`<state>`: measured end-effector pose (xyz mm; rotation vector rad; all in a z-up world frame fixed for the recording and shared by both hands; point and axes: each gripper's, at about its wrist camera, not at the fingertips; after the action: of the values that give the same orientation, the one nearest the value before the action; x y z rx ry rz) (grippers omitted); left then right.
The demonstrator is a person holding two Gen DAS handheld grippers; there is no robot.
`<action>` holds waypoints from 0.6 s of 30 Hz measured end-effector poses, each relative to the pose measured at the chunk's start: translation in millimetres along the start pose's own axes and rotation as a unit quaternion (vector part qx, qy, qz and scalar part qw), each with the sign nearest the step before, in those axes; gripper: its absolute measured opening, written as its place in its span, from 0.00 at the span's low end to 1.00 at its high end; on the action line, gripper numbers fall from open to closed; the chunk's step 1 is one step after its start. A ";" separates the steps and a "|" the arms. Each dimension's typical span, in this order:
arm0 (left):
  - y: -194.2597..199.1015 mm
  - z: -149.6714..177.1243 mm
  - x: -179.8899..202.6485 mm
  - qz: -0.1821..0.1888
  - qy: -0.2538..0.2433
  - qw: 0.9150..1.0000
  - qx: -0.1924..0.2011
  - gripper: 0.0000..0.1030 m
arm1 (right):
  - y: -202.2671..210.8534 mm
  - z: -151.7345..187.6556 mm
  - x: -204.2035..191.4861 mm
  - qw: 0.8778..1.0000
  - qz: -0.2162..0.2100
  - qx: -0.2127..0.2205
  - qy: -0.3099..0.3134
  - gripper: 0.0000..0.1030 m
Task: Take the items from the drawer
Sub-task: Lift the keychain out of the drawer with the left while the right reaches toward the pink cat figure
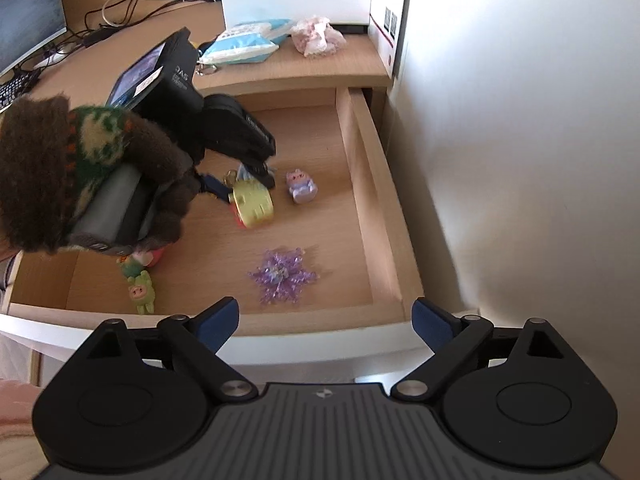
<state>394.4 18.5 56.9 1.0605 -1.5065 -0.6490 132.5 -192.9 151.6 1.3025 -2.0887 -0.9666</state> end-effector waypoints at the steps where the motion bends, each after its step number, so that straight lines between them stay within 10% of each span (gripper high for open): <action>1: 9.5 2.9 -1.4 0.011 -0.009 1.000 0.000 0.51 | 0.0 -3.1 1.6 1.000 -0.002 0.006 -0.003 0.91; 9: 124.7 17.5 -41.5 0.057 -0.039 0.996 0.058 0.51 | -14.3 -36.1 13.0 0.999 -0.023 0.027 -0.033 0.95; 18: 182.8 27.3 -87.0 0.029 -0.011 0.996 0.089 0.51 | -83.5 -55.3 -46.4 0.979 -0.158 -0.122 -0.049 0.96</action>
<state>316.6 172.3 166.5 1.1433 -1.6313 -0.4930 238.1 -192.4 119.6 1.5062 -1.7909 -1.3995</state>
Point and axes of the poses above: each gripper's, at about its wrist camera, not at the fingertips, and y roughly against the way its jaws point, x to its right, z to its underside, and after that the axes turned 5 degrees about x, right-handed
